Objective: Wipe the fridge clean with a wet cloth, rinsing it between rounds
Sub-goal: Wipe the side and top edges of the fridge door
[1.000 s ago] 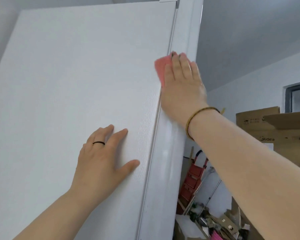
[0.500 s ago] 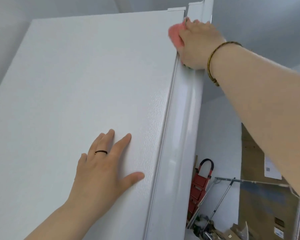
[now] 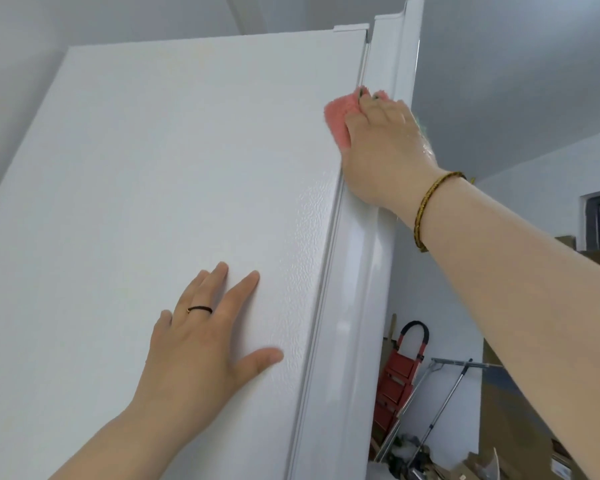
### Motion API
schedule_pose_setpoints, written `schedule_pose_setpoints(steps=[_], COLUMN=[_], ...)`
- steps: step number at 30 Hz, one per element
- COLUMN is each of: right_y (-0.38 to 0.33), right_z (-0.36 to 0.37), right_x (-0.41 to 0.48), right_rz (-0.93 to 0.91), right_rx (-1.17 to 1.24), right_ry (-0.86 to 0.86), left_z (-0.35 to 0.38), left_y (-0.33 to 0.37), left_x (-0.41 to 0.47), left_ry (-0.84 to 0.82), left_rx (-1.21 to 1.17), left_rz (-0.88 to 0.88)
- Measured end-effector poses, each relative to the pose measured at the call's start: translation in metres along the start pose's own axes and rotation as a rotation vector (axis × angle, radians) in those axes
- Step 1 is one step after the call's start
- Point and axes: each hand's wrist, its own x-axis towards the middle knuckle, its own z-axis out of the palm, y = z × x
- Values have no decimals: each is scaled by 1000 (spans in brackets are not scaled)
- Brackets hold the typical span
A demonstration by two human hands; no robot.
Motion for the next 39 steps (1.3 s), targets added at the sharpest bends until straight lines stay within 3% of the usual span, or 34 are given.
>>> schedule_pose_setpoints(steps=[5, 8, 15, 22, 25, 27, 30, 35, 39], right_y=[-17, -14, -17, -61, -55, -57, -79, -94, -75], right_z=[41, 52, 52, 84, 81, 82, 98, 110, 97], right_x=[-92, -134, -136, -259, -248, -246, -286, -346, -300], right_rz=[-239, -428, -377, -652, -598, -463, -358, -633, -643], right_rx=[90, 98, 237, 230, 166, 156, 194, 159, 90], right_ry=[229, 253, 228, 93, 116, 161, 152, -22, 117], left_z=[-13, -13, -9, -8, -1, 2, 8, 19, 21], left_y=[-4, -6, -6, -5, -2, -3, -7, -24, -24], left_x=[-1, -4, -7, -10, -18, -25, -51, -85, -85], left_ry=[-157, -179, -144, -150, -112, -76, -88, -185, -184], left_rx=[6, -12, -44, -5, -42, -81, -140, -85, -91], left_rz=[24, 12, 39, 4, -18, -33, -56, -8, -25])
